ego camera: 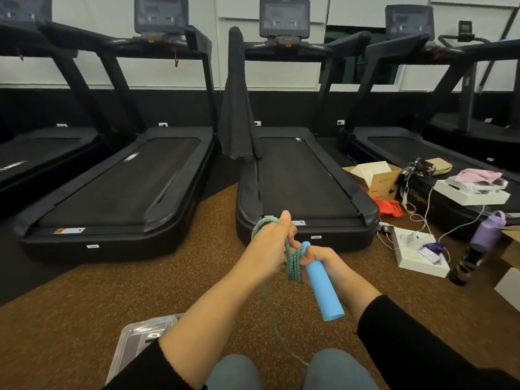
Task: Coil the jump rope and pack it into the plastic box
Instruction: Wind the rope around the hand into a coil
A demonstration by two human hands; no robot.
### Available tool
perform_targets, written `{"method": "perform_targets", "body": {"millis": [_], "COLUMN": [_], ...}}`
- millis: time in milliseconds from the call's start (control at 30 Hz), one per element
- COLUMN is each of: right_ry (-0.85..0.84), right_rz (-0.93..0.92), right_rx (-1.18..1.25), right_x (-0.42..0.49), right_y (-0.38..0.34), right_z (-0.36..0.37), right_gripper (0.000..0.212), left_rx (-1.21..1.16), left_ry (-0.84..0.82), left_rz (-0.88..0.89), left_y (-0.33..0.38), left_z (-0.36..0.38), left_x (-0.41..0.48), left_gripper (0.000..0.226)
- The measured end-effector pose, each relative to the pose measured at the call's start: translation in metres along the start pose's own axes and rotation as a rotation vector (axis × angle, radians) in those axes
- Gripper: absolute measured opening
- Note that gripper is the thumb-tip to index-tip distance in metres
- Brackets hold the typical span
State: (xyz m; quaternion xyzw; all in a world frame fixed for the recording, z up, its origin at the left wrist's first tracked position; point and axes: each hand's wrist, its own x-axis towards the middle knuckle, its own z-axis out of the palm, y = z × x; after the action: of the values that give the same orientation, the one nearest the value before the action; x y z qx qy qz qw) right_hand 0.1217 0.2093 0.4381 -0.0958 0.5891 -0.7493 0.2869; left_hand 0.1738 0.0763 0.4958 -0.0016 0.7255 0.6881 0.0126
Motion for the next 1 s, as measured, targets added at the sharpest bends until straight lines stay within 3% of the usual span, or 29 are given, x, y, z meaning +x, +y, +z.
{"method": "perform_targets", "body": {"millis": [67,200,267,567,733,867,1000], "right_ry": [0.016,-0.080,-0.129,0.141,0.219,0.106,-0.165], "right_rz": [0.019,-0.037,-0.068,-0.056,-0.101,-0.080,-0.013], "right_rx": [0.052,0.333,0.464,0.800,0.946,0.825,0.528], "right_x": [0.003,-0.006,-0.010,-0.010,-0.015,-0.015,-0.021], "right_y": [0.002,-0.010,-0.013,-0.011,-0.022,-0.017,-0.015], "right_z": [-0.004,0.006,0.011,0.013,0.011,0.012,0.020], "right_gripper": [0.065,0.027,0.018,0.059,0.067,0.064,0.041], "left_rx": [-0.035,-0.096,-0.127,-0.065,-0.058,-0.100,-0.113], "left_ry": [-0.050,-0.134,-0.176,-0.290,-0.371,-0.334,-0.294], "left_rz": [-0.017,-0.054,-0.072,-0.090,-0.142,-0.118,-0.068], "left_y": [0.004,0.013,0.017,0.020,0.011,0.014,0.024], "left_z": [-0.002,0.000,0.001,-0.003,-0.004,-0.006,-0.016], "left_x": [-0.002,-0.008,-0.011,-0.020,-0.031,-0.028,-0.020], "left_gripper": [0.053,0.049,0.047,0.046,0.044,0.045,0.045]}}
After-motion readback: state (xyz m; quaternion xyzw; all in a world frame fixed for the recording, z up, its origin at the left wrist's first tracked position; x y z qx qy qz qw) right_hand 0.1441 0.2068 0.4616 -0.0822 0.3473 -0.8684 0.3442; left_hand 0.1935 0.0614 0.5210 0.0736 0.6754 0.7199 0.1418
